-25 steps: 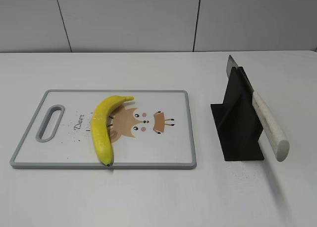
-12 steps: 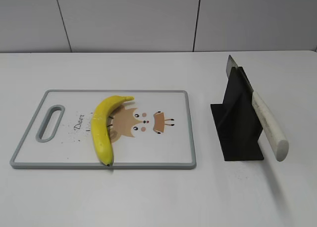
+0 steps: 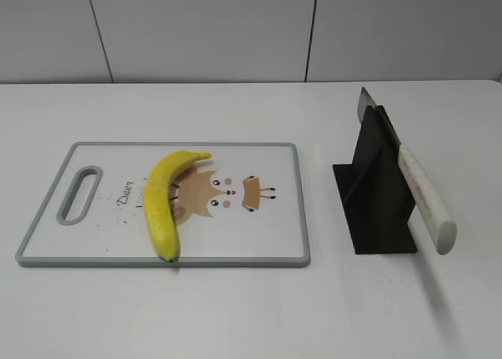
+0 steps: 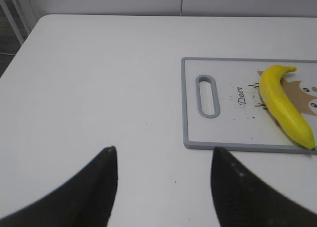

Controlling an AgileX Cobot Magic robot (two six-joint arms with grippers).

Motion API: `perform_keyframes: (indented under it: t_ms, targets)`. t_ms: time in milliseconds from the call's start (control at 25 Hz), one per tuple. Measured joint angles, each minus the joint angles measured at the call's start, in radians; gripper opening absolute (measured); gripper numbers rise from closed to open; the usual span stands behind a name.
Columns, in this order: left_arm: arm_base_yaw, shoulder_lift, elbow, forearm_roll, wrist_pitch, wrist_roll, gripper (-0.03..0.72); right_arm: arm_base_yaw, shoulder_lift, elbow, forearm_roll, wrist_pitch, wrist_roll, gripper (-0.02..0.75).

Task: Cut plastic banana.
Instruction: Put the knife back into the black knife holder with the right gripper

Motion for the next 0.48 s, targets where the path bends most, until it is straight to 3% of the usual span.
perform_keyframes:
  t_ms: [160,480]
  targets:
    - [0.000,0.000,0.000,0.000,0.000,0.000,0.567,-0.069,0.000,0.000,0.000,0.000,0.000,0.594]
    - [0.000,0.000,0.000,0.000,0.000,0.000,0.567,-0.080,0.000,0.000,0.000,0.000,0.000,0.593]
